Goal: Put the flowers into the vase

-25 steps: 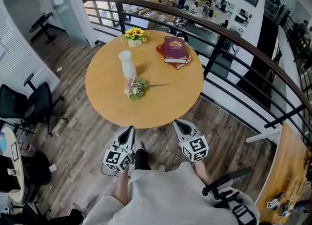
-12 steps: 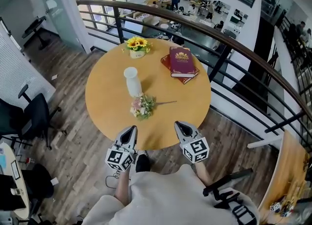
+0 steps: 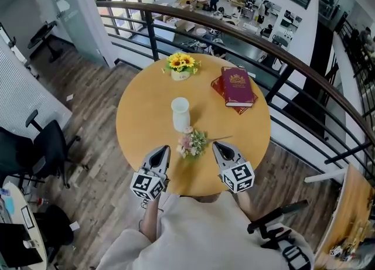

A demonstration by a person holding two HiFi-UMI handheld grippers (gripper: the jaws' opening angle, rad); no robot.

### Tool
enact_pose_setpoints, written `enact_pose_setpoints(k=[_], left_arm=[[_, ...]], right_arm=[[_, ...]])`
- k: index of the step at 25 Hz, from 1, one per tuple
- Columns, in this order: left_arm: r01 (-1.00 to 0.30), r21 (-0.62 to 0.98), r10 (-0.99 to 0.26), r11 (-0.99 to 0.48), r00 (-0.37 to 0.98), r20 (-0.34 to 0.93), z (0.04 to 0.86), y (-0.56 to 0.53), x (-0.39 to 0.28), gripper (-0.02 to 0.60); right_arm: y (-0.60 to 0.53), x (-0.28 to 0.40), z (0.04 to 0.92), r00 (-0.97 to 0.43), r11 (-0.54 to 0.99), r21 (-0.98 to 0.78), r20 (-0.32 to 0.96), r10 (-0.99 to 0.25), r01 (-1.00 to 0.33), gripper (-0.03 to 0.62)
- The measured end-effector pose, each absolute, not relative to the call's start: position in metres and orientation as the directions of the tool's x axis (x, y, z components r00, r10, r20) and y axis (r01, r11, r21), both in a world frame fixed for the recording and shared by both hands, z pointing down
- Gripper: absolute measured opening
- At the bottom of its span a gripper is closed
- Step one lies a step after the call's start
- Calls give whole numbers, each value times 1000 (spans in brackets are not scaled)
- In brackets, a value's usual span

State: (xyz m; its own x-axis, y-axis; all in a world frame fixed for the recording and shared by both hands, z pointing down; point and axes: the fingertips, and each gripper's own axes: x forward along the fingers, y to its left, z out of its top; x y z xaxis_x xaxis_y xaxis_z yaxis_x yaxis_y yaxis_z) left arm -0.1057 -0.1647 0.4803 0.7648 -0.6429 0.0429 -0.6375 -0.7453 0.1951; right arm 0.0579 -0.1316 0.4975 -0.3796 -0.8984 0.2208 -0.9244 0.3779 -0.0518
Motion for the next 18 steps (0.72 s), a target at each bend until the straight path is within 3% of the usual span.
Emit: enact_pose_setpoints(k=[18], left_arm=[[-635,200,-628,-746,771,105,488,-190,-103,6]], right_arm=[[-157,57,503,-394,381,-99,238,-888,-919,9]])
